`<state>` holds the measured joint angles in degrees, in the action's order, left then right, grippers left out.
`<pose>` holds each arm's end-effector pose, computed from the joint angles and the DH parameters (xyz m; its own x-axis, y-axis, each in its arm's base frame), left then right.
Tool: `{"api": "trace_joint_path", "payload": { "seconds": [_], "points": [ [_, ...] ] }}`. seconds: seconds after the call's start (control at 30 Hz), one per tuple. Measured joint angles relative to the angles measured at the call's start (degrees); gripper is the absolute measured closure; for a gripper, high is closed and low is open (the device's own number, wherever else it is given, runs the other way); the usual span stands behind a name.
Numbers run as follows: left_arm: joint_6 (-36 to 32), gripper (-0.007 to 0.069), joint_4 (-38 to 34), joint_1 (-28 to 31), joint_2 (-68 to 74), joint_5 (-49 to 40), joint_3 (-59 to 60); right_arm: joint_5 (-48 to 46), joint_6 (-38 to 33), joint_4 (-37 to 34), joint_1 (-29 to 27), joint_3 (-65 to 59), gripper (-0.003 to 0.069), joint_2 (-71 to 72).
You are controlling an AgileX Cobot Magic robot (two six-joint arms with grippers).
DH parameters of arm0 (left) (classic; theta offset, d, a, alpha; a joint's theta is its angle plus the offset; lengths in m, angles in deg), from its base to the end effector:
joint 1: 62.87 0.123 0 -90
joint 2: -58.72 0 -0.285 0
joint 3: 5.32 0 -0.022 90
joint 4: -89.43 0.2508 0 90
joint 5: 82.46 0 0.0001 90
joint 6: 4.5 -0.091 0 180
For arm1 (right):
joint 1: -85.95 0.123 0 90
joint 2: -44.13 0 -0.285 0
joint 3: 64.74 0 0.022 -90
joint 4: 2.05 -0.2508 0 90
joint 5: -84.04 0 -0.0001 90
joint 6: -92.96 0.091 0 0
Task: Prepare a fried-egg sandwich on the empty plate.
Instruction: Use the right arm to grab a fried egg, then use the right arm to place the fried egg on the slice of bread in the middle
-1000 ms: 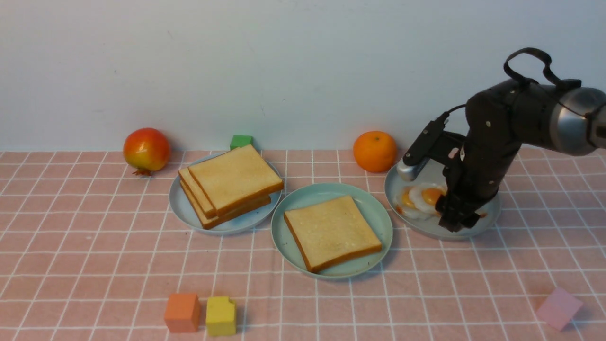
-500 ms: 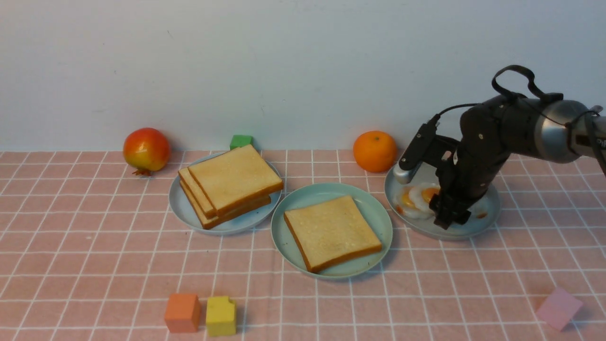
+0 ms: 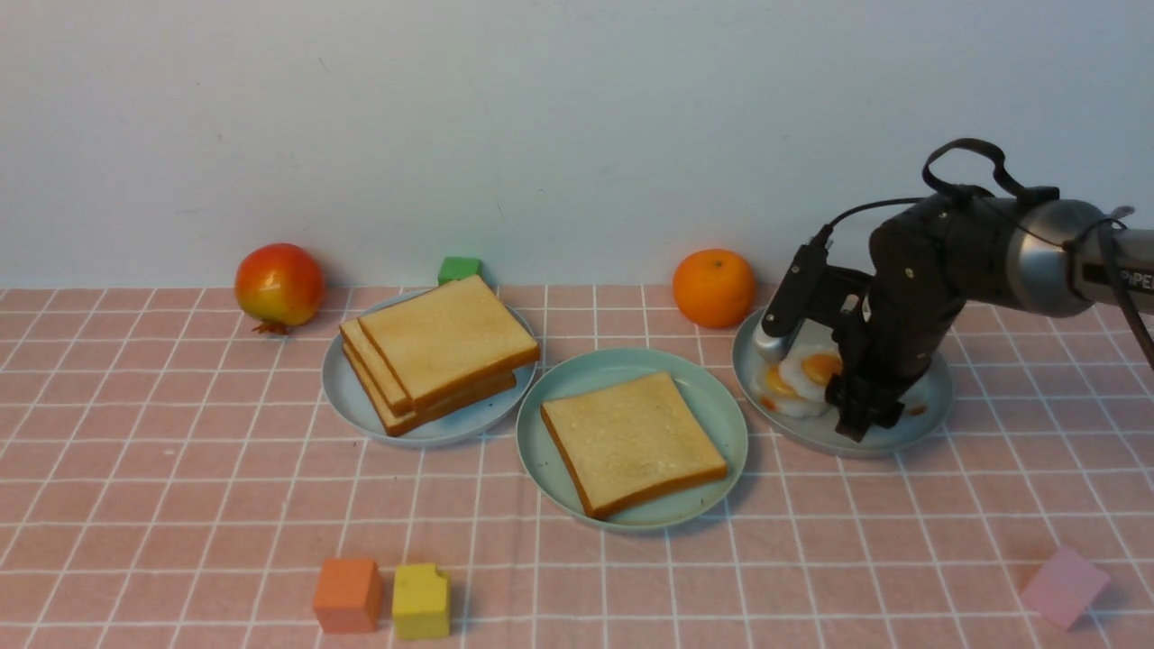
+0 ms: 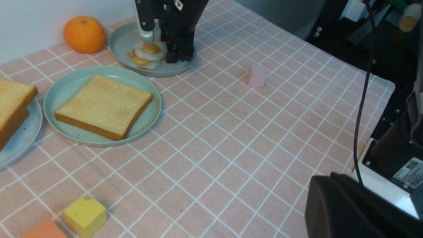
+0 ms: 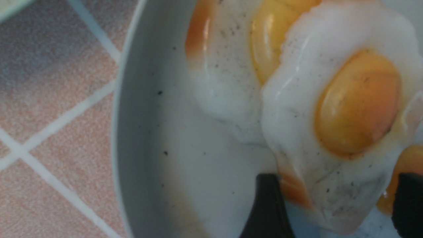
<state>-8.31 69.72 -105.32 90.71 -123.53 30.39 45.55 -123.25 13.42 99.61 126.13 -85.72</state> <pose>0.0356 -0.0600 0.3634 -0.3720 0.0812 -0.9247 0.7562 0.6042 -0.2511 0.4393 0.0912 0.1572 -0.4650 -0.8723 -0.1513 -0.7782 0.4842 -0.4000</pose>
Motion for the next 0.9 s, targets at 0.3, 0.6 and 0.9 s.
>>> {"api": "trace_joint_path", "payload": {
  "seconds": [0.3,0.6,0.9],
  "points": [
    [0.17,0.0612,-0.11,0.0,0.0,0.0,0.0,-0.09,-1.11,0.22,0.0,0.07,0.037,0.0],
    [0.17,0.0612,-0.45,0.0,0.0,0.0,0.0,-1.5,-1.25,1.05,0.1,0.5,0.0536,0.77],
    [0.17,0.0612,-0.44,0.0,0.0,0.0,0.0,-7.02,0.72,0.96,1.47,0.0,0.0536,6.2]
  ]
}}
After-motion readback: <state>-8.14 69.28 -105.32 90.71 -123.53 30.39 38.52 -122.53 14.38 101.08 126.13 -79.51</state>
